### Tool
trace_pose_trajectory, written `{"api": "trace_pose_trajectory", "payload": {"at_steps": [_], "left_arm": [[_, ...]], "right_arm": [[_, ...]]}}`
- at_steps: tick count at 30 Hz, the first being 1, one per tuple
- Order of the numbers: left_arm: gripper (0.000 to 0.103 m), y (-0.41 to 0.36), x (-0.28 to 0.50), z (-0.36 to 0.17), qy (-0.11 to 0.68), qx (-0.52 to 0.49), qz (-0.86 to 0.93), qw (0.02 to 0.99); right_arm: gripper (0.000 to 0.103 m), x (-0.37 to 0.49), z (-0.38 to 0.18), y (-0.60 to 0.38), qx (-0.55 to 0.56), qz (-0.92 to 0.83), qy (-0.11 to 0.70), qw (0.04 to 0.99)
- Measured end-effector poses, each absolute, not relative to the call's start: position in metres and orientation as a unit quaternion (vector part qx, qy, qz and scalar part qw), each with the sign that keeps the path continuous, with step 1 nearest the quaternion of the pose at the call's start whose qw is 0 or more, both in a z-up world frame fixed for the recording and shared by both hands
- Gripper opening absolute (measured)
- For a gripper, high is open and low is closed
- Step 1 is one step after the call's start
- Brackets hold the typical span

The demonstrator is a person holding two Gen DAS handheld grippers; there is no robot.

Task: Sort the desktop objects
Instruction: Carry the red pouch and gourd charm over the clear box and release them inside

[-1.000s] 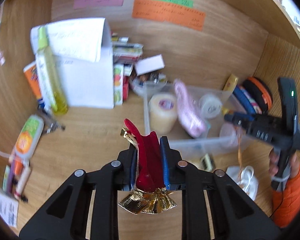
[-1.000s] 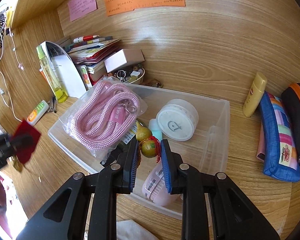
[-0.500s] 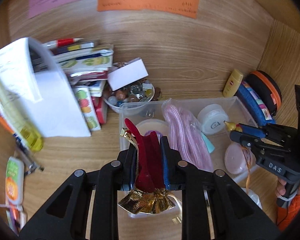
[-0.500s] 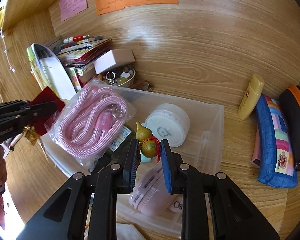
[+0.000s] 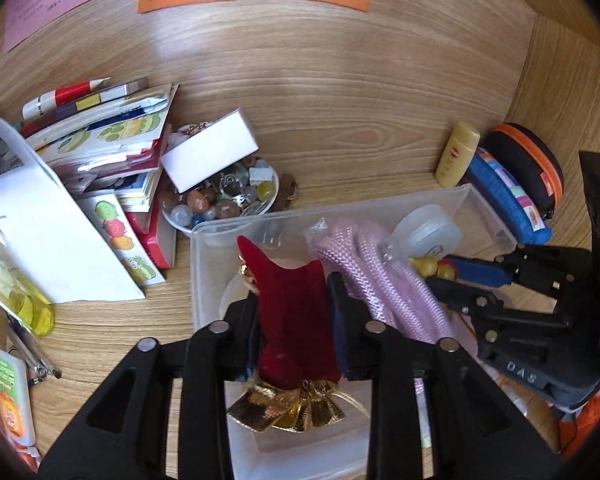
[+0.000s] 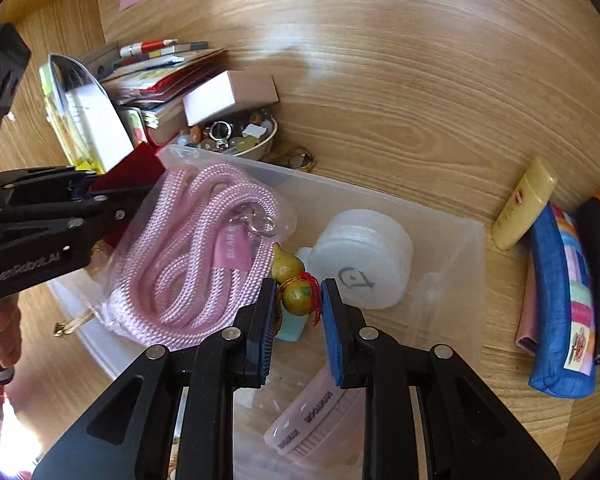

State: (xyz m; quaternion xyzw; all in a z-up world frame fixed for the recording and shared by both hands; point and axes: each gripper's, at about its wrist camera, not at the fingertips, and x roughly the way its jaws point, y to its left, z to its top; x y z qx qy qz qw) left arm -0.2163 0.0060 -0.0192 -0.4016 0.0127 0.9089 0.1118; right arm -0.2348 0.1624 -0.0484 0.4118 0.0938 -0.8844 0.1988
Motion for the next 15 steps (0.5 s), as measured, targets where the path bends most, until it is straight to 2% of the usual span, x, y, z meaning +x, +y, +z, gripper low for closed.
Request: {"api": "trace_pose_trajectory", "payload": {"at_steps": [1,2,9,10,15], "left_arm": [[0.045,0.005,-0.216,-0.02,0.014,-0.401,0.909,0.109],[0.049,0.003,-0.214,-0.021,0.016,-0.402,0.909,0.107],[0.055,0.002,-0.203,-0.022,0.028,-0.404,0.907,0.111],[0.065,0.003,-0.201,-0.021,0.031,-0.404,0.908,0.109],[0.078,0.004,-0.191,-0.016,0.04,-0.391,0.915,0.093]], "right_arm": [[0.02,-0.236,-0.05,0.162,0.414,-0.884,0.097,0.196],[0.02,-0.237,-0.051,0.161,0.416,-0.883,0.101,0.192],[0.02,-0.236,-0.056,0.153,0.418,-0.882,0.14,0.164],[0.022,-0.235,-0.057,0.152,0.419,-0.882,0.146,0.162],[0.043,-0.228,-0.053,0.15,0.4,-0.89,0.173,0.137]]}}
